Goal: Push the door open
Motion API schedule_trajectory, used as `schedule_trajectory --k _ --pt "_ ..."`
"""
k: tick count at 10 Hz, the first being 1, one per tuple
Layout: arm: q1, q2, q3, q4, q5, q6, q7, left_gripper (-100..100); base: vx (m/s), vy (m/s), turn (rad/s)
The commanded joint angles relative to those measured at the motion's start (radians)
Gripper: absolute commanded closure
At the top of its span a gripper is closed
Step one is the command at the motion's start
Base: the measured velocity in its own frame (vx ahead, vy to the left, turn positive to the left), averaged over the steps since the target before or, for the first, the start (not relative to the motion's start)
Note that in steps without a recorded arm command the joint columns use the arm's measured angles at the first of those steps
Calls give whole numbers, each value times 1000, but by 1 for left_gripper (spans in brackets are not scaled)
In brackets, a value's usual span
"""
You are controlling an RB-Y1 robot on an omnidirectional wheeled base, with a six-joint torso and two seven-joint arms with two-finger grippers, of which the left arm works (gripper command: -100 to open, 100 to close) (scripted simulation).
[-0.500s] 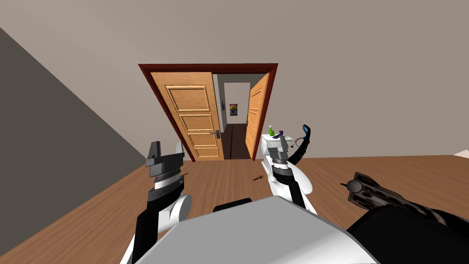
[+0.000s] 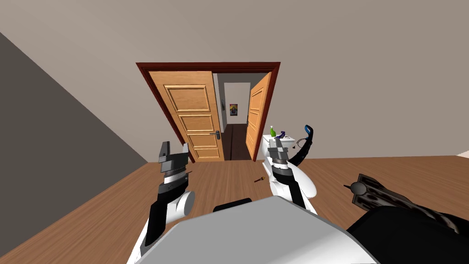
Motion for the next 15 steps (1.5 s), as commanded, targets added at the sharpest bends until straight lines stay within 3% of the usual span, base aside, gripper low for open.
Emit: schedule_trajectory --k 1,3,4,7,8,10,11,14,15 --pt "-22 6 2 42 -1 1 -1 -100 72 22 -5" --pt "-56 14 3 96 -3 4 -2 -100 88 24 -2" --pt "-56 14 3 102 -3 4 -2 -100 70 22 -3" --pt "-116 25 7 194 -7 8 -5 -100 69 30 -3" --pt "-116 25 7 208 -7 8 -5 -100 61 27 -4" --pt "-161 31 9 283 -10 12 -7 -100 67 29 -2" --pt "-161 31 9 289 -10 12 -7 -100 60 32 -4" --pt "-235 40 13 399 -15 17 -10 -100 84 33 -4" --pt "-235 40 13 421 -15 17 -10 -100 60 34 -5"
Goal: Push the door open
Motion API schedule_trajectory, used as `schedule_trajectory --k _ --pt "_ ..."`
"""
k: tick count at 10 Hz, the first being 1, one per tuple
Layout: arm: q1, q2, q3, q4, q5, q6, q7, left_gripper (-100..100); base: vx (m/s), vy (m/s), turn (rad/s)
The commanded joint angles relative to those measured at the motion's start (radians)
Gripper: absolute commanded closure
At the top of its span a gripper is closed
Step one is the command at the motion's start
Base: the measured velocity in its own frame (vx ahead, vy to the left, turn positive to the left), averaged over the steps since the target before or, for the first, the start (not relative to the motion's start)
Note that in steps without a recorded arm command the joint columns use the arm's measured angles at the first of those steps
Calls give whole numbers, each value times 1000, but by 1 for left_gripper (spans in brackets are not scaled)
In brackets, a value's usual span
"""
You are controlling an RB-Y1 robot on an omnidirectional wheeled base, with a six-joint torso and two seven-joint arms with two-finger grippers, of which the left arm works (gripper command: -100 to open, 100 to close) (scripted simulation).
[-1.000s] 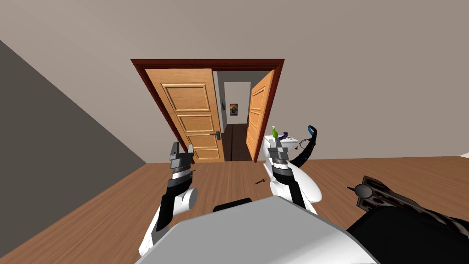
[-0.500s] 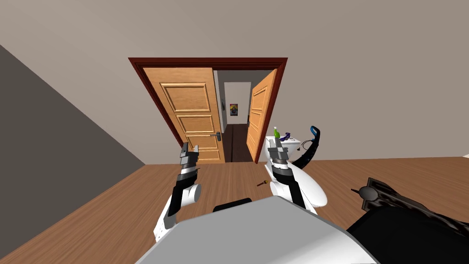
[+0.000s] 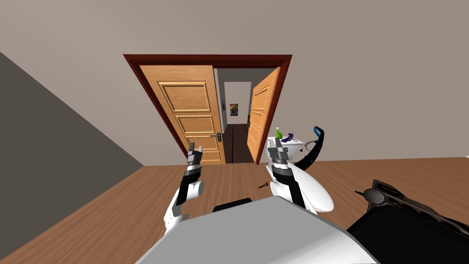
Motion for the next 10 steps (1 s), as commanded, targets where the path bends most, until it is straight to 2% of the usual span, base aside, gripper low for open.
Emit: schedule_trajectory --k 1,2,3,4,5,6,8,9,10 --pt "-29 7 4 50 0 5 1 -100 56 33 -1" --pt "-29 7 4 59 0 5 1 -100 43 26 -3" --pt "-56 9 5 95 -2 7 0 -100 41 29 -1" --pt "-56 9 5 107 -2 7 0 -100 38 23 -6" --pt "-83 11 7 143 -4 8 -1 -100 55 19 -2" --pt "-83 11 7 154 -4 8 -1 -100 45 22 -2" --pt "-137 13 10 225 -7 13 -4 -100 66 38 -4" --pt "-137 13 10 251 -7 13 -4 -100 66 33 -6" --pt "-164 14 11 282 -9 15 -5 -100 57 40 0"
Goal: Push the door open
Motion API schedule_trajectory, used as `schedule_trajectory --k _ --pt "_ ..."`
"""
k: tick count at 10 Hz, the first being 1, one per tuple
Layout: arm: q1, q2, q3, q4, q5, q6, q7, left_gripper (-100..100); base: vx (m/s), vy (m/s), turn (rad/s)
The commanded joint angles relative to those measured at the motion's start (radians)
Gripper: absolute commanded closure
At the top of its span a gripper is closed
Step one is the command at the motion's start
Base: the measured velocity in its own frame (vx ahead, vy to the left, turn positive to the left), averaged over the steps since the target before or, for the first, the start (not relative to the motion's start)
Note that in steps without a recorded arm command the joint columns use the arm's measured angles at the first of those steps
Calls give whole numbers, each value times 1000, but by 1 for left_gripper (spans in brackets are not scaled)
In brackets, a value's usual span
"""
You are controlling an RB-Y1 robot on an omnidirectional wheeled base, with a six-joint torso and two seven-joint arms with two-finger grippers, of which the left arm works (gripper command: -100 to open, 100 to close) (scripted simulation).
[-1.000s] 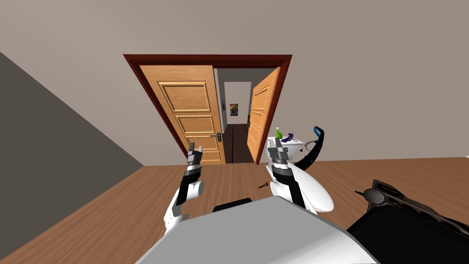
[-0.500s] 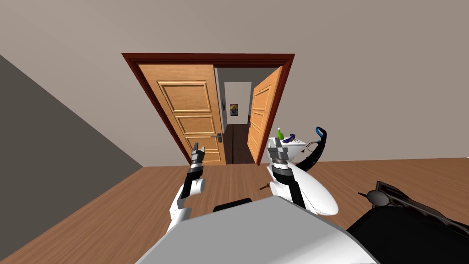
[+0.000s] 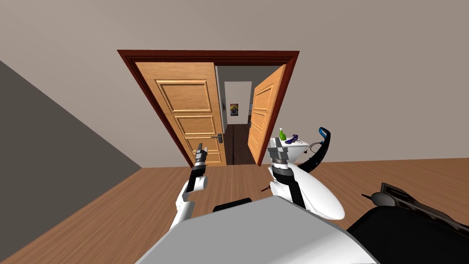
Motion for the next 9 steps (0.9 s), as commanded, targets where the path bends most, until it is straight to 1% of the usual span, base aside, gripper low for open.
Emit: schedule_trajectory --k 1,2,3,4,5,6,7,8,9 --pt "-13 1 1 36 -1 1 0 -100 44 33 -4" --pt "-41 2 2 83 -3 3 -1 -100 54 27 -3" --pt "-41 2 2 85 -3 3 -1 -100 45 20 -2" --pt "-68 2 4 119 -4 5 -3 -100 52 29 0" --pt "-68 2 4 134 -4 5 -3 -100 44 26 -7" --pt "-96 1 5 165 -6 7 -4 -100 56 21 0" --pt "-96 1 5 183 -6 7 -4 -100 46 21 -3" --pt "-123 1 7 228 -8 9 -5 -100 38 31 -3" --pt "-150 0 8 257 -10 11 -6 -100 73 54 -5"
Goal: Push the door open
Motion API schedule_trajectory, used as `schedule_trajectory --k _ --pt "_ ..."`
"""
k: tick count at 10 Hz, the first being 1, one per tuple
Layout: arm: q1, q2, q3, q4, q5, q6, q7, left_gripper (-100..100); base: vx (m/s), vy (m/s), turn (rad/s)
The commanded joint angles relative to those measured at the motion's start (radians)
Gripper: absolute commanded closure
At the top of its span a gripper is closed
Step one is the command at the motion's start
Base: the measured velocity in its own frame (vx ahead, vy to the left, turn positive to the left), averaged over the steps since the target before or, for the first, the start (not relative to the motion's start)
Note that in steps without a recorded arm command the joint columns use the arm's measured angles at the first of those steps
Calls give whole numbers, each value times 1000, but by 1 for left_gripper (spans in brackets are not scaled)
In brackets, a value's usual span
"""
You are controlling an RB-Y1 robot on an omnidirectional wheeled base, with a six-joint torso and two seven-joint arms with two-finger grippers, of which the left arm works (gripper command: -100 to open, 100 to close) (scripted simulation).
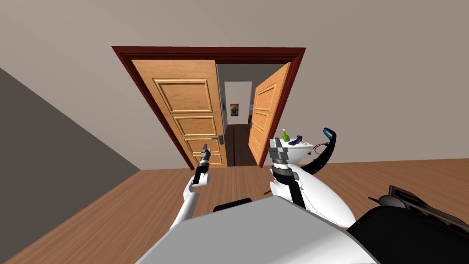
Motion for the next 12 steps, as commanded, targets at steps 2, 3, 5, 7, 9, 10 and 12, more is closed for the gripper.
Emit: schedule_trajectory --k 2,3,5,7,9,10,12 --pt "-39 -5 1 77 -4 1 -4 -100 62 38 -3" --pt "-39 -5 1 89 -4 1 -4 -100 49 24 -5" --pt "-66 -6 2 137 -6 3 -6 -100 52 15 -2" --pt "-91 -8 3 182 -7 5 -7 -100 45 25 -3" --pt "-141 -12 6 251 -11 9 -9 -100 60 46 -3" --pt "-141 -12 6 271 -11 9 -9 -100 68 32 -9" --pt "-187 -17 9 337 -14 12 -11 -100 75 29 1"
